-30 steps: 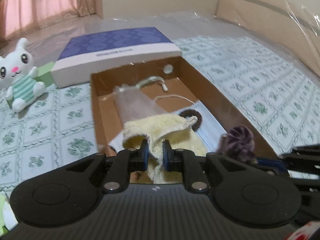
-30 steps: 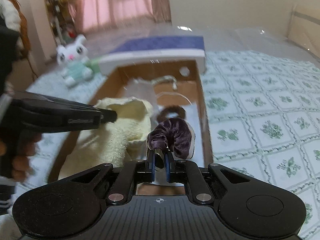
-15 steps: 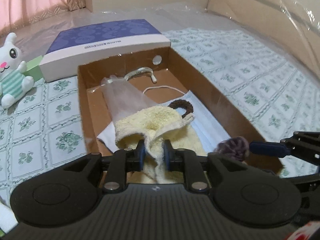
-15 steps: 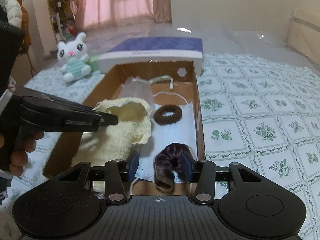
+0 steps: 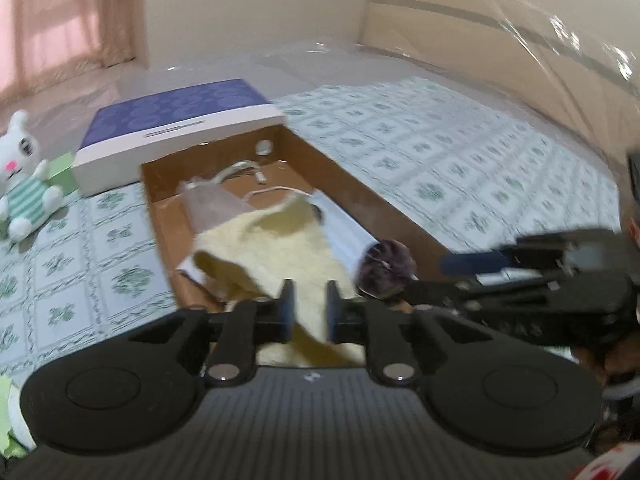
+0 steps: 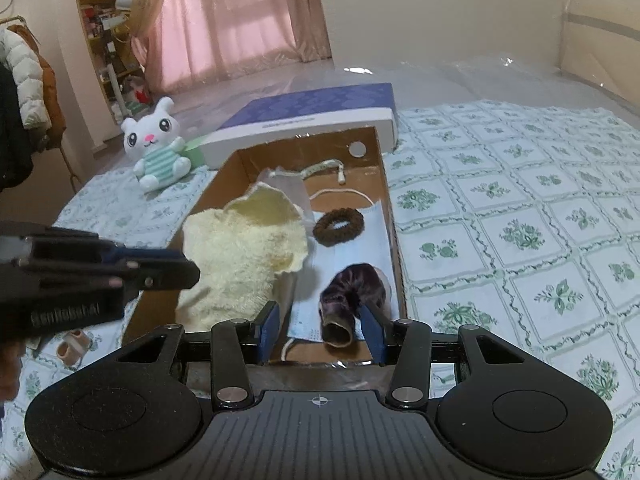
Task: Organize soft objects
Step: 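Lower the towel and scrunchie into the box and open both grippers, then move both tools back toward the grey and green cloths, then close the left gripper on the grey cloth, then grasp the green cloth with the right gripper while the left holds the grey cloth, then lift the grey and green cloths and carry them toward the box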
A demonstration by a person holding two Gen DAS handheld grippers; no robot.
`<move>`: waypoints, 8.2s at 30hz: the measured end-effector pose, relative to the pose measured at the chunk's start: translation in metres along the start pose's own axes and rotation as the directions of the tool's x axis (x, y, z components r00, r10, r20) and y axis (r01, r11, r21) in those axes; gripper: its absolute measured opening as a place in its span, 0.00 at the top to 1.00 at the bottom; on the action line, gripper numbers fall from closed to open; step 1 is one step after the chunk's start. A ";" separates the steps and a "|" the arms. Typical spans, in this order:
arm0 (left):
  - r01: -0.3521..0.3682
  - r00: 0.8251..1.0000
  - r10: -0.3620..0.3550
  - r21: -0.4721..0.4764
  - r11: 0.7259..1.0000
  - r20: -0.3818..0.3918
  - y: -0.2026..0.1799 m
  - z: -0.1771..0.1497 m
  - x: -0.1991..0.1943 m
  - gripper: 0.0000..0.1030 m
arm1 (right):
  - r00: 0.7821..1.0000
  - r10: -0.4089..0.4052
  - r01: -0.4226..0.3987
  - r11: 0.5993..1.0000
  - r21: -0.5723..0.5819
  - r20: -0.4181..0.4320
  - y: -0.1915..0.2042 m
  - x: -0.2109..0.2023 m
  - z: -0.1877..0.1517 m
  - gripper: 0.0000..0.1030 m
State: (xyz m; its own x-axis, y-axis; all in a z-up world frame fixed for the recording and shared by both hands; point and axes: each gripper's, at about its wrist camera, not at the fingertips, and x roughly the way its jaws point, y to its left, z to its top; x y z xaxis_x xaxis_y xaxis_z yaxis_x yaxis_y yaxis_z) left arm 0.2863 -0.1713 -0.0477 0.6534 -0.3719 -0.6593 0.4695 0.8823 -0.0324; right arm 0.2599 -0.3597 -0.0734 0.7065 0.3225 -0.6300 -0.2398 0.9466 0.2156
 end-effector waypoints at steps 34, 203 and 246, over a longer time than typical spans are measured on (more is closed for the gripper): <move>-0.107 0.990 0.092 -0.138 0.985 -0.110 0.021 -0.020 -0.048 0.62 | 0.998 -0.034 0.029 0.995 0.097 0.052 0.026 -0.034 -0.009 0.34; -0.450 0.866 0.499 -0.472 0.758 -0.024 0.173 -0.131 -0.252 0.94 | 0.962 0.271 -0.272 0.924 -0.269 -0.042 0.205 0.006 -0.019 0.77; -0.443 0.877 0.481 -0.393 0.806 -0.001 0.202 -0.064 -0.182 0.94 | 0.946 0.325 -0.323 0.926 -0.194 -0.025 0.181 0.073 0.044 0.95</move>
State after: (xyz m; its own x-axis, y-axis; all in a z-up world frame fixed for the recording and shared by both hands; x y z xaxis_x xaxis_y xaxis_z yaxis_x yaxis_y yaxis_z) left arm 0.2239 0.0930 0.0176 0.7979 0.0990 -0.5946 -0.1447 0.9890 -0.0295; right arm 0.2970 -0.1649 -0.0476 0.5735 0.6122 -0.5444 -0.5797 0.7728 0.2583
